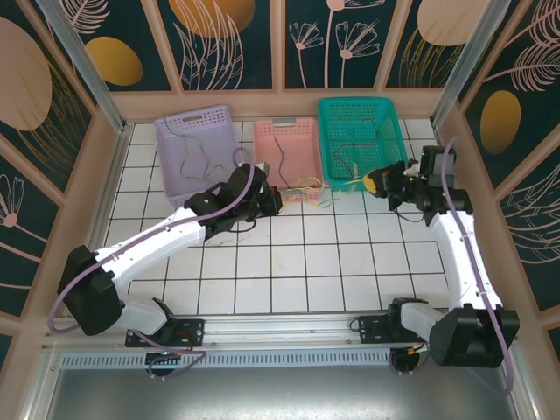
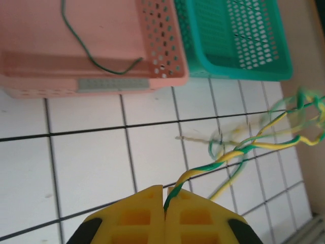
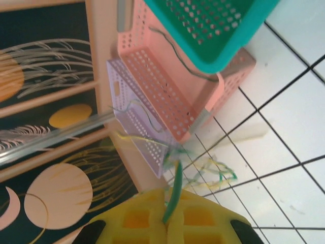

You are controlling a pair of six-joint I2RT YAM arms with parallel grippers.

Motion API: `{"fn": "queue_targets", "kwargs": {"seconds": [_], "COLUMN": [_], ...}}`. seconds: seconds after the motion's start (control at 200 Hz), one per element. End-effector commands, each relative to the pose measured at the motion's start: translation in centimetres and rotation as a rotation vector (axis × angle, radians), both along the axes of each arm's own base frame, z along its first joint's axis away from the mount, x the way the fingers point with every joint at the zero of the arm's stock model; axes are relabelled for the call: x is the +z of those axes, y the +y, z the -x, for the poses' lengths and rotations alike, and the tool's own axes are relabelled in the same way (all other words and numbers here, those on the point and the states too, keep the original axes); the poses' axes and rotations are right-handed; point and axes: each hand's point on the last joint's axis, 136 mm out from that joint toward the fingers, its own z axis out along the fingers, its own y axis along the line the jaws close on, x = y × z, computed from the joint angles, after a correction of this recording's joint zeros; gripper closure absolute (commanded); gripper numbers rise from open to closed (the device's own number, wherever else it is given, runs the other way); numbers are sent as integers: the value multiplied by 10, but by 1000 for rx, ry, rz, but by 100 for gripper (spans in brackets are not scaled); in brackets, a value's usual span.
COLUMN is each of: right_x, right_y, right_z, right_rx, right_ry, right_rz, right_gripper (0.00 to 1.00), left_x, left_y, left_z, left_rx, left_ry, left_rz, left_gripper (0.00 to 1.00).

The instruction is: Untangle the cables

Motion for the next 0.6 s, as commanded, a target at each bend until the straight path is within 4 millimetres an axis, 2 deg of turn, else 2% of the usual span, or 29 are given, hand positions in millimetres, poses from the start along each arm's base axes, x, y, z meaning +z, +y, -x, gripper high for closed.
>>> {"fn": "queue_targets", "kwargs": {"seconds": [0.0,0.205,0.465,0.596], "right_x": [31,53,73,77], "right_y": [-72,-105,-155,-168], "right_z": [-23,-27,-30,-32], "right_rx": [-271,-380,-524,-562], "right_ry": [-118,-155,-185,-187], "right_rz": [192,268,312,347], "right_gripper": [100,100,100,100], "left_x": [-52,-38,-38,-35], "left_y": [107,127,172,199], "left_z": [5,6,20,22], "left_rx": [218,275,367,442], "left_ry": [82,45,37,34], "left_rz": [-413,-470,-608,-612], "left_gripper": [100,100,100,100]}}
